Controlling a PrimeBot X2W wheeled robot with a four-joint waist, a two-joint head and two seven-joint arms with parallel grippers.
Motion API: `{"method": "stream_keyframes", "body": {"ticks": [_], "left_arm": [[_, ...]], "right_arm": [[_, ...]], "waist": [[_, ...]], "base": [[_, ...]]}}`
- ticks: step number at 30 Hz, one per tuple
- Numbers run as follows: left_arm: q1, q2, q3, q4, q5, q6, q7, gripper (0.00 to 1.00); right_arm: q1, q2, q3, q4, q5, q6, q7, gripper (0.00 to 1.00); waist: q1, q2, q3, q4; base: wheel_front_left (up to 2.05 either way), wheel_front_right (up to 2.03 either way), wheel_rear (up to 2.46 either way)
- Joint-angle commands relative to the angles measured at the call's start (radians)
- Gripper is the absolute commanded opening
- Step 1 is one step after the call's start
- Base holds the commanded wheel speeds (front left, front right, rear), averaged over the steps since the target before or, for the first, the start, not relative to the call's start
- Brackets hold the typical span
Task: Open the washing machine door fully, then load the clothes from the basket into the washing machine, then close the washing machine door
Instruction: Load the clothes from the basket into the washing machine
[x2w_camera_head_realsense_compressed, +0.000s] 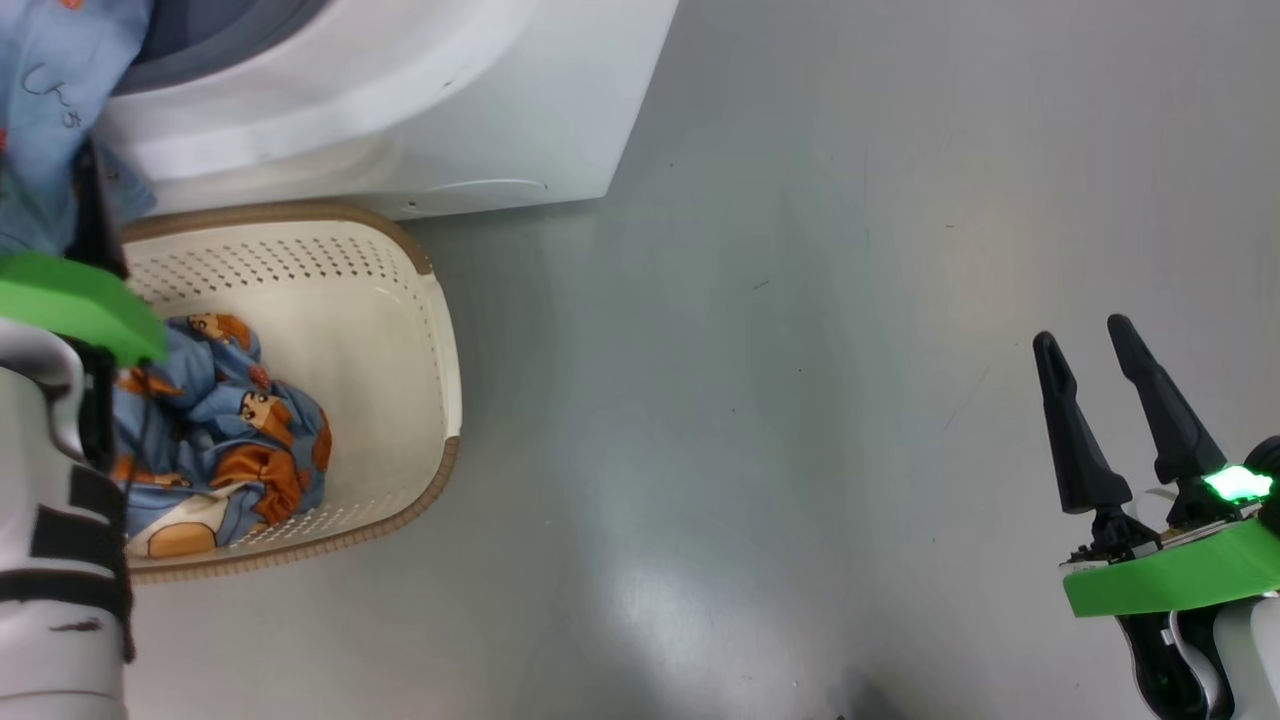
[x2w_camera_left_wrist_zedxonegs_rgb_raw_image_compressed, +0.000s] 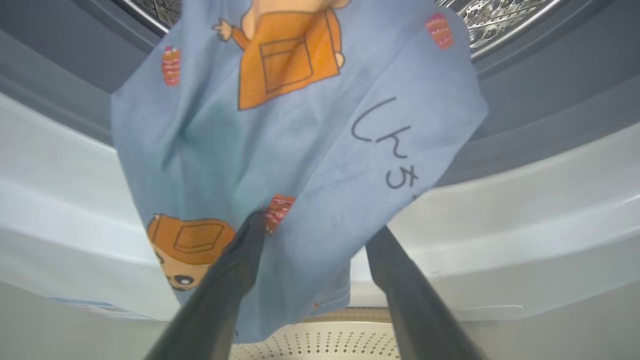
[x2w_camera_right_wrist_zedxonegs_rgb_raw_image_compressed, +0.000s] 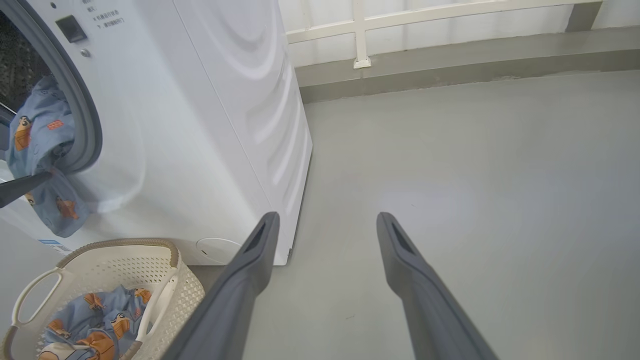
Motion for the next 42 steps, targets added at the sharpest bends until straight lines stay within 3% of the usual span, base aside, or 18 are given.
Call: {"method": "stream_keyframes", "body": {"ticks": [1, 2, 5, 6, 7, 23, 33, 38, 39, 40, 42], "left_arm": [[-0.011, 0.053, 0.018, -0.01, 0.001, 0.006, -0.005, 0.84], [-0.015, 0.055, 0.018, -0.007, 0.001, 0.007, -0.005, 0.5], [-0.022, 0.055, 0.014, -0.007, 0.001, 0.009, -0.005, 0.24], [-0.024, 0.055, 0.013, -0.009, 0.0, 0.009, -0.005, 0.09], [-0.025, 0.053, 0.013, -0.014, -0.003, 0.007, -0.005, 0.0], [-0.071, -0.002, 0.047, -0.21, -0.059, -0.069, -0.005, 0.0], [-0.25, 0.053, 0.013, -0.099, -0.023, -0.086, -0.005, 0.0], [-0.383, 0.083, 0.014, -0.142, -0.014, -0.067, -0.005, 0.0], [-0.389, 0.088, 0.012, -0.143, -0.007, -0.062, -0.005, 0.8], [-0.392, 0.091, 0.001, -0.159, 0.007, -0.056, -0.005, 1.0], [-0.389, 0.089, 0.002, -0.196, 0.014, -0.033, -0.005, 1.0]], "right_arm": [[0.007, -0.021, 0.023, -0.019, 0.01, 0.003, -0.005, 1.0], [0.007, -0.021, 0.022, -0.019, 0.01, 0.003, -0.005, 1.0], [0.007, -0.019, 0.019, -0.02, 0.009, 0.003, -0.005, 1.0], [0.007, -0.018, 0.018, -0.02, 0.009, 0.003, -0.005, 1.0], [0.006, -0.017, 0.017, -0.02, 0.008, 0.003, -0.005, 1.0], [-0.007, 0.002, 0.015, -0.026, 0.009, 0.003, -0.005, 1.0], [-0.022, 0.021, 0.036, -0.02, 0.016, 0.003, -0.005, 1.0], [-0.04, 0.028, 0.046, -0.019, 0.02, 0.003, -0.005, 1.0], [-0.042, 0.029, 0.047, -0.019, 0.02, 0.003, -0.005, 1.0], [-0.043, 0.031, 0.047, -0.018, 0.021, 0.003, -0.005, 1.0], [-0.047, 0.035, 0.048, -0.017, 0.021, 0.003, -0.005, 1.0]], "waist": [[0.0, 0.0, 0.003, -0.002], [0.0, 0.0, 0.004, -0.002], [0.0, 0.0, 0.007, -0.001], [0.0, 0.0, 0.008, 0.0], [0.0, 0.0, 0.009, 0.001], [0.0, 0.0, 0.024, 0.015], [0.0, 0.0, 0.043, -0.022], [0.0, 0.0, 0.062, -0.047], [0.0, 0.0, 0.064, -0.05], [0.0, 0.0, 0.067, -0.053], [0.0, 0.0, 0.071, -0.058]], "base": [[0.0, 0.0, 0.0], [0.0, 0.0, 0.0], [0.0, 0.0, 0.0], [0.0, 0.0, 0.0], [0.0, 0.0, 0.0], [0.0, 0.0, 0.0], [0.0, 0.0, 0.0], [0.0, 0.0, 0.0], [0.0, 0.0, 0.0], [0.0, 0.0, 0.0], [0.0, 0.0, 0.0]]}}
